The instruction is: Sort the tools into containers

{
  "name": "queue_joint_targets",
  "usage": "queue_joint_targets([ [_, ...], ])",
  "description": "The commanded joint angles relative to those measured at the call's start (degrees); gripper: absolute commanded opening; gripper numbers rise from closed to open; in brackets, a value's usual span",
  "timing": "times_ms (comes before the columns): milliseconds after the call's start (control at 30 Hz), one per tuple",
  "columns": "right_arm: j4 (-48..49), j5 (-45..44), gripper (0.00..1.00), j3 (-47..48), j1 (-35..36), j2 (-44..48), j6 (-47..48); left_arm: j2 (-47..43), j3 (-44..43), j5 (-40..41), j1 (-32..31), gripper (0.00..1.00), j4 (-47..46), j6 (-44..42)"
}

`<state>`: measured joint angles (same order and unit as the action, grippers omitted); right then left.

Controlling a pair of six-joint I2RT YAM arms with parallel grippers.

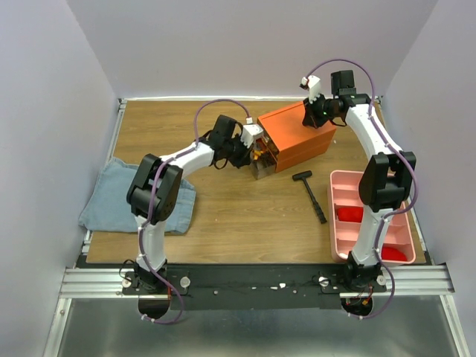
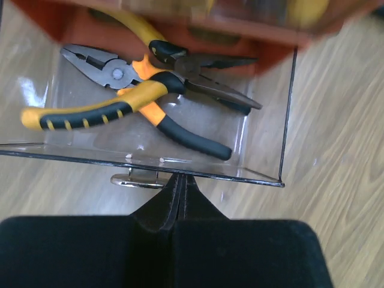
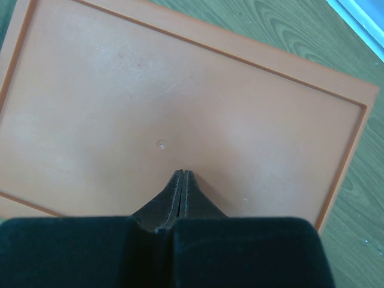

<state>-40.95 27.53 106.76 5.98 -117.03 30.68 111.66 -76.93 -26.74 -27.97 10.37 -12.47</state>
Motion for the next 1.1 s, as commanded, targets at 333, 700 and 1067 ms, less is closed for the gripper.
queue_joint_targets([
  [333,-19.08,-7.75,0.01,-8.06,-0.26,-7.33,1.58,14.11,-9.03,-14.21,-0.25,0.0,-26.88,28.01],
  [700,-18.73,-9.77,0.01,-8.94,0.53,-7.77,1.67,12.45,-0.25,-17.03,0.45,0.18,-41.58,47.28],
  [1067,-10.21,-19.27,0.23,-12.52,0.35,12.16,-1.23,-8.73,11.35,-17.64,6.43,0.37,-15.25,37.26],
])
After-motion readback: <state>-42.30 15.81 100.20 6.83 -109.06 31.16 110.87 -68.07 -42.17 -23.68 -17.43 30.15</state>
